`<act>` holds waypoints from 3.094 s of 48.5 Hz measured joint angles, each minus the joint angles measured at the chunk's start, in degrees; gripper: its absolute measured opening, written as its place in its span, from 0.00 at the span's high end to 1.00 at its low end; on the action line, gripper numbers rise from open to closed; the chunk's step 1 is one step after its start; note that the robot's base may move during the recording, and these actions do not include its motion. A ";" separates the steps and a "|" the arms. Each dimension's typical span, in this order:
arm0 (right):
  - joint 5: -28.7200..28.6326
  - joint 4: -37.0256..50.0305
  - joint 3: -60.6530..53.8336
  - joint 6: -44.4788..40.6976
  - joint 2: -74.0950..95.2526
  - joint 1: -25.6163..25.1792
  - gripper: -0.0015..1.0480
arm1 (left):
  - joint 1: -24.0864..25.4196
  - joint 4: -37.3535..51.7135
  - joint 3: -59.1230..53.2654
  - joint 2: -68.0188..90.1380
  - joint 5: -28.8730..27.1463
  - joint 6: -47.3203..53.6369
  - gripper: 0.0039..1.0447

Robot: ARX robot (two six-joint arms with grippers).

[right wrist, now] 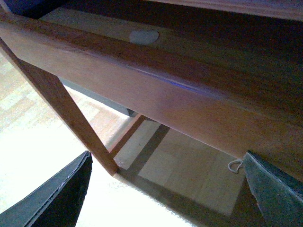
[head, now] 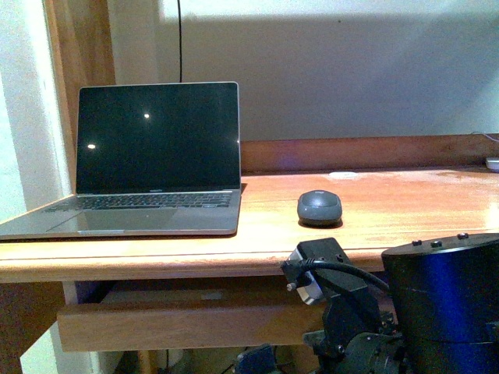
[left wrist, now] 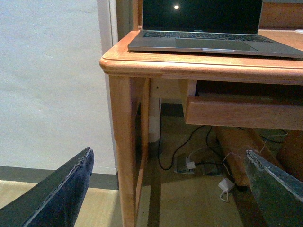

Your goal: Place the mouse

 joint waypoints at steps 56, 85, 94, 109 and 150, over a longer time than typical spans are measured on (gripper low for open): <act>-5.46 -17.53 -24.72 -4.07 -54.45 -38.45 0.12 | 0.00 0.00 0.00 0.00 -0.02 0.00 0.07; 7.32 -12.50 -38.62 -3.69 -68.67 -33.66 0.97 | 0.00 0.00 0.00 0.00 0.00 0.00 0.07; 7.32 -15.54 -40.54 -3.63 -73.88 -33.66 0.97 | 0.00 0.00 0.00 0.00 0.00 0.00 0.07; 7.37 -19.06 -43.67 -3.63 -81.48 -33.66 0.97 | 0.00 0.00 0.00 -0.02 0.02 0.00 0.07; 7.37 -30.86 -43.67 -3.65 -93.88 -33.66 0.42 | 0.00 0.00 0.00 -0.02 0.00 0.02 0.07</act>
